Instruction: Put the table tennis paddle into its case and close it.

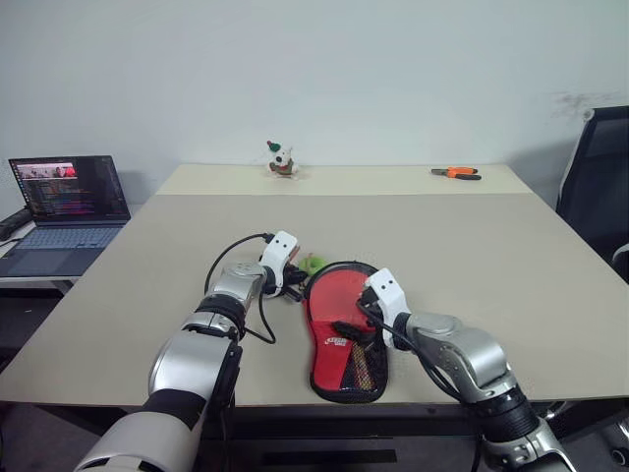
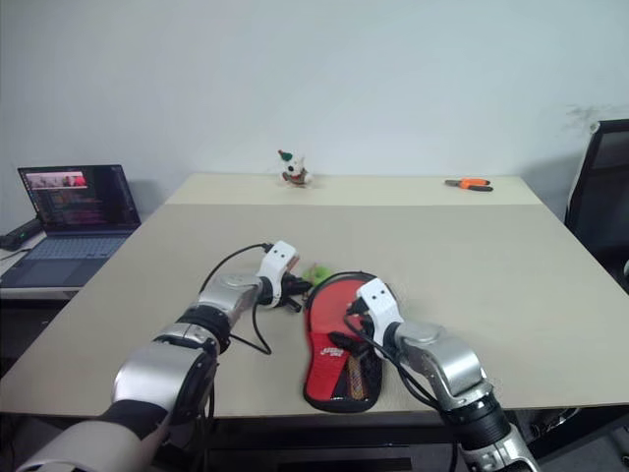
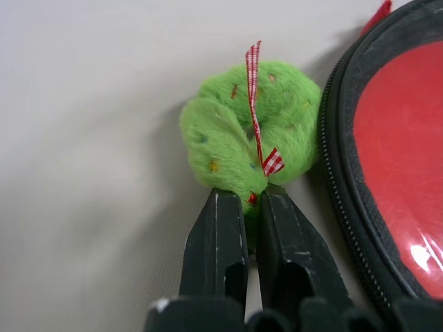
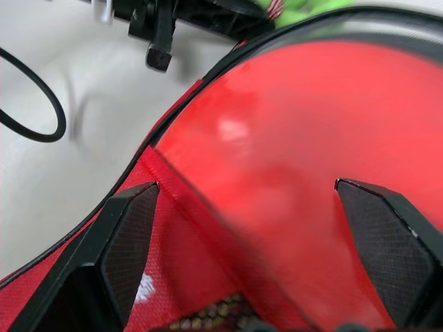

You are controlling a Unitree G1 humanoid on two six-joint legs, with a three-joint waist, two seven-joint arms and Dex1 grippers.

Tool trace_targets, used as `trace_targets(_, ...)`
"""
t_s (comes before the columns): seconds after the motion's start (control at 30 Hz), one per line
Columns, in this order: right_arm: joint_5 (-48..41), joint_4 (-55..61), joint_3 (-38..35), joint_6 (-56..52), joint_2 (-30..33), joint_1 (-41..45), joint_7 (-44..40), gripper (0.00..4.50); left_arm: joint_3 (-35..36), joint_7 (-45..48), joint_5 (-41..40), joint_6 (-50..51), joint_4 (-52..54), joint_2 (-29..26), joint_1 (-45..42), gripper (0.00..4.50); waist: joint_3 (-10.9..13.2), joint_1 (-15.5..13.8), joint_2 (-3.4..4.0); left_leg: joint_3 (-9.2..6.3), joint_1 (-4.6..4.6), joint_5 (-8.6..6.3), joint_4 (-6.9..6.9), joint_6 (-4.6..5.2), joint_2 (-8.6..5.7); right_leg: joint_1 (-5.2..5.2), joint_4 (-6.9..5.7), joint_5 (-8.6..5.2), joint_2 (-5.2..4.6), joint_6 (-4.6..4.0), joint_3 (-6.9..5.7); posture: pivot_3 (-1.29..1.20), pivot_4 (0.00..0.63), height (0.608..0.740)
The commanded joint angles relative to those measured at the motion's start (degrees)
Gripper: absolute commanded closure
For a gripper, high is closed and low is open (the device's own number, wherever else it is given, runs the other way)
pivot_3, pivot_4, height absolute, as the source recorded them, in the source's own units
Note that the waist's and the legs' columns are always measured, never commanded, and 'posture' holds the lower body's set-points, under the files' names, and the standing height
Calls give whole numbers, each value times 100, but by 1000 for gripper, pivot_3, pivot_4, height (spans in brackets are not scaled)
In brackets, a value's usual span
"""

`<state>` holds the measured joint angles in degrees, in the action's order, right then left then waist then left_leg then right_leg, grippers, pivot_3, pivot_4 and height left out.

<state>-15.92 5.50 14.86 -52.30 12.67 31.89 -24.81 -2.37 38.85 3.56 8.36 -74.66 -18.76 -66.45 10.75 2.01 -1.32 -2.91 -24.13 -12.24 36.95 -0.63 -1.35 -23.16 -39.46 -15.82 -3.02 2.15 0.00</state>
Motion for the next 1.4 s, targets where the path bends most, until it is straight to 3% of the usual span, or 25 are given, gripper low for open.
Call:
trace_targets(0.03,132,-237,119,-3,27,-18,-47,0,57,-203,82,-18,-33,-48,-7,4457,-2,0,-4,0,4,0,0,0,0,3,-2,0,0,0,0,0,150,740)
trace_targets(0.2,417,-465,523,49,493,-264,-375,0,10,-786,277,-221,-98,68,-178,4457,-10,-17,-14,-2,23,1,2,-1,-1,19,-9,-1,0,1,-1,0,150,740)
trace_targets(0.37,420,-141,647,-115,588,-544,-487,0,-72,-1295,575,-480,-191,117,-379,4457,-17,-18,-22,-27,79,0,-3,-1,4,101,28,-15,0,25,-30,0,150,740)
trace_targets(0.6,452,215,886,-349,742,-892,-536,0,-214,-1730,939,-710,-298,376,-679,4457,-37,-24,-52,-37,78,-1,-6,-2,1,111,44,-14,-2,24,-41,0,150,740)
trace_targets(1.23,540,995,1390,-807,873,-1874,-415,0,-1605,-2492,2675,-1626,-445,1182,-1121,4457,-84,-48,-86,-47,80,-3,-23,-5,-1,121,61,-20,-6,33,-52,0,150,740)
trace_targets(1.4,536,1077,1430,-910,716,-1960,-274,0,-1917,-2618,3023,-1761,-469,1273,-1125,4457,-86,-47,-89,-49,125,-5,-37,-6,2,171,83,-22,-7,35,-55,0,150,740)
